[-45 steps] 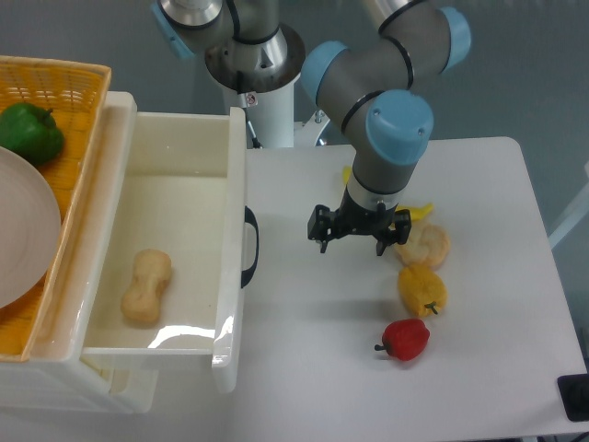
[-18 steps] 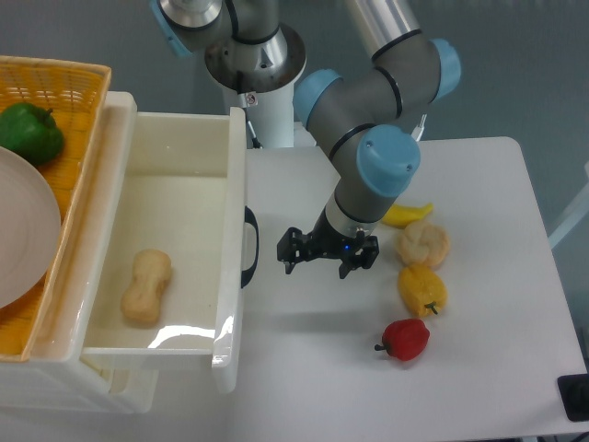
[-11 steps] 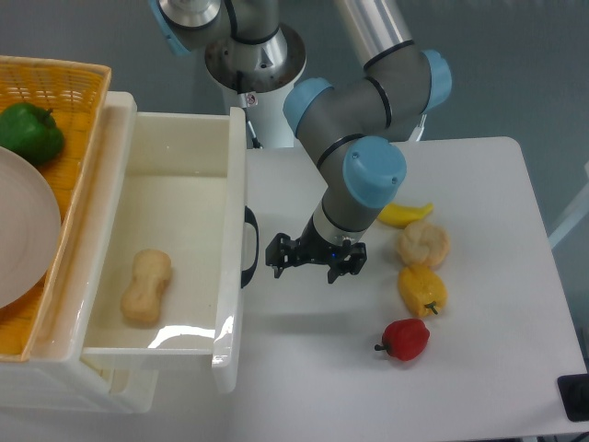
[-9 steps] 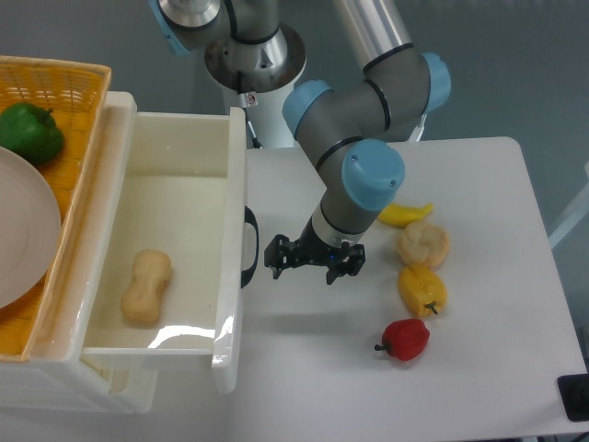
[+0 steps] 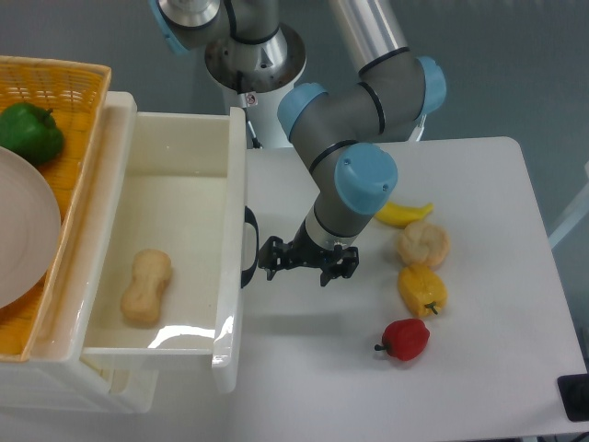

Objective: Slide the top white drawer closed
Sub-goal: 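Lower the gripper beside the drawer's black handle, then push the drawer front with the gripper into the cabinet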

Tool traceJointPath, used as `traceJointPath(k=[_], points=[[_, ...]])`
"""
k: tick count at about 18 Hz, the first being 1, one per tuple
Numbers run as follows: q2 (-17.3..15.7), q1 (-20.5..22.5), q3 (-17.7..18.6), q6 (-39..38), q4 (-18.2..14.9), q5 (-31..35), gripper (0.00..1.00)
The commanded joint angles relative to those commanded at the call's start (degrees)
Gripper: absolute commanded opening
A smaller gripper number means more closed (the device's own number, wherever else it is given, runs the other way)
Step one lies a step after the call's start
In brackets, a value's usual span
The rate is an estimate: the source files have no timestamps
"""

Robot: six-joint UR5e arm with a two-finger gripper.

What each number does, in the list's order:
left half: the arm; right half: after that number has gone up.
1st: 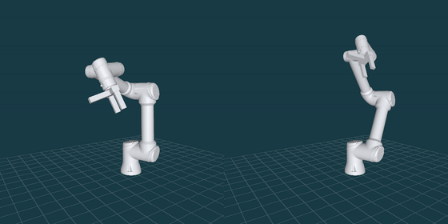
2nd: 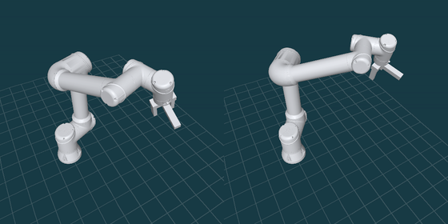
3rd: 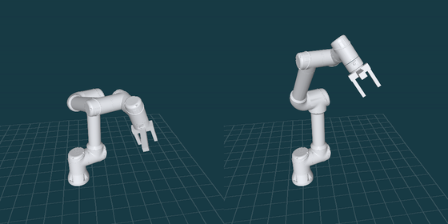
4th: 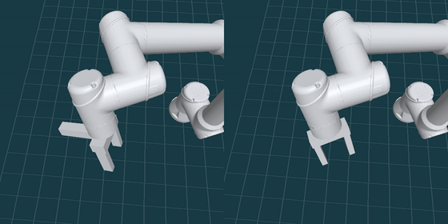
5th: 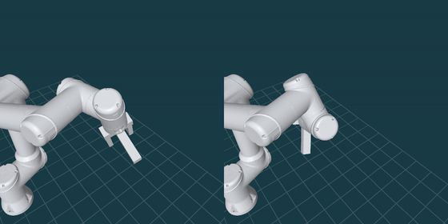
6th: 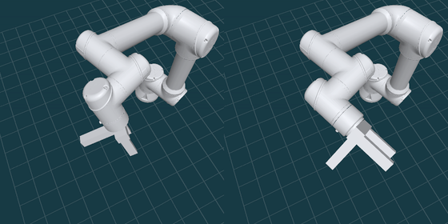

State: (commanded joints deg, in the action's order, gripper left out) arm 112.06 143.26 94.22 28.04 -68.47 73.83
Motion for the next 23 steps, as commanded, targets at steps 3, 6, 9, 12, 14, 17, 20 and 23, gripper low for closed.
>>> traceJointPath(k=[3, 6, 9, 12, 14, 17, 20, 23], points=[[-0.2, -0.3, 0.1, 0.0, -0.1, 0.0, 1.0], [-0.4, -0.4, 0.1, 0.0, -0.2, 0.0, 1.0], [-0.4, -0.5, 0.1, 0.0, -0.2, -0.1, 1.0], [-0.4, -0.6, 0.1, 0.0, -0.2, -0.1, 1.0], [-0.4, -0.5, 0.1, 0.0, -0.2, -0.1, 1.0], [-0.5, -0.5, 0.1, 0.1, -0.2, -0.4, 1.0], [-0.8, -0.6, 0.0, 0.0, -0.2, -1.3, 1.0], [-0.8, -0.6, 0.0, 0.0, -0.2, -1.9, 1.0]])
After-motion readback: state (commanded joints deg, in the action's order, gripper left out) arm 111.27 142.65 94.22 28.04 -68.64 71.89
